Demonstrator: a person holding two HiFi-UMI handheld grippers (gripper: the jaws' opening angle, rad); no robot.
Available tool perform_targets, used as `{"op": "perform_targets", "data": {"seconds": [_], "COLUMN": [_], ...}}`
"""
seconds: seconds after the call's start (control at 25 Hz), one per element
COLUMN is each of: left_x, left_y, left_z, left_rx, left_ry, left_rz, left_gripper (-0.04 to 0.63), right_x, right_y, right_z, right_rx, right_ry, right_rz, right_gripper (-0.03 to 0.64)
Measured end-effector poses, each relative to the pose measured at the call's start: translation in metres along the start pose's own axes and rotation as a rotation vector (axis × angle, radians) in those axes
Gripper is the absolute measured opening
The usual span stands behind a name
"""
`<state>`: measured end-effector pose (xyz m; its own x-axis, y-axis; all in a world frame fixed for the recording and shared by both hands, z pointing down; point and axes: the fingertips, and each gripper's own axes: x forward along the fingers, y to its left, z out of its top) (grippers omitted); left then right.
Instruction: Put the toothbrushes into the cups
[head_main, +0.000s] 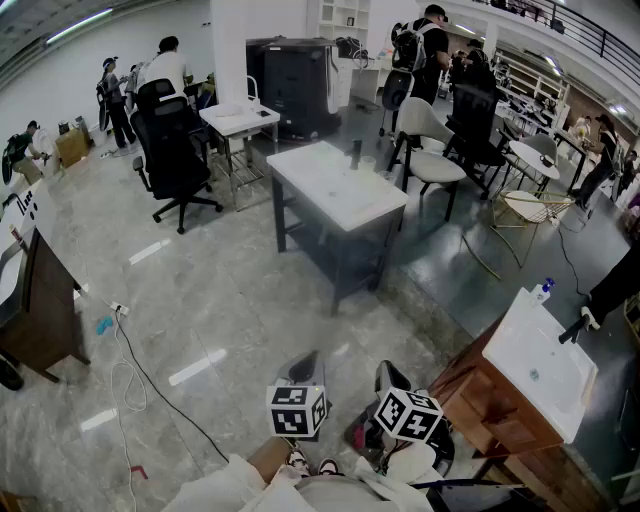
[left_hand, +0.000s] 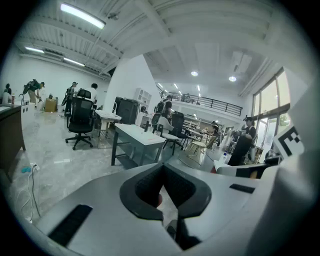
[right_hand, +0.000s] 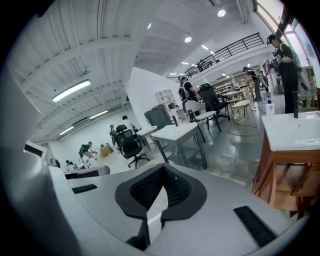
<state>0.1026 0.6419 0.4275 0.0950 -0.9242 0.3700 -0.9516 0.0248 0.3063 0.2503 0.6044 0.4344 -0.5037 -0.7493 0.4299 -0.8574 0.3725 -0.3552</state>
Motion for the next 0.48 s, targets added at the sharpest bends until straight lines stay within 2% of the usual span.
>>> {"op": "perform_targets", "data": {"seconds": [0.48], "left_x": [-0.003], "left_y": [0.038], "left_z": [0.004], "left_rx": [-0.005], "left_ry": [0.002], "left_rz": [0.019], "left_gripper": [-0.005], "right_x": [0.028], "right_y": [0.035], "right_z": [-0.005], "right_rx": [-0.002], "right_ry": [0.011], "right_rz": [0.031], "right_gripper": [0.023]}}
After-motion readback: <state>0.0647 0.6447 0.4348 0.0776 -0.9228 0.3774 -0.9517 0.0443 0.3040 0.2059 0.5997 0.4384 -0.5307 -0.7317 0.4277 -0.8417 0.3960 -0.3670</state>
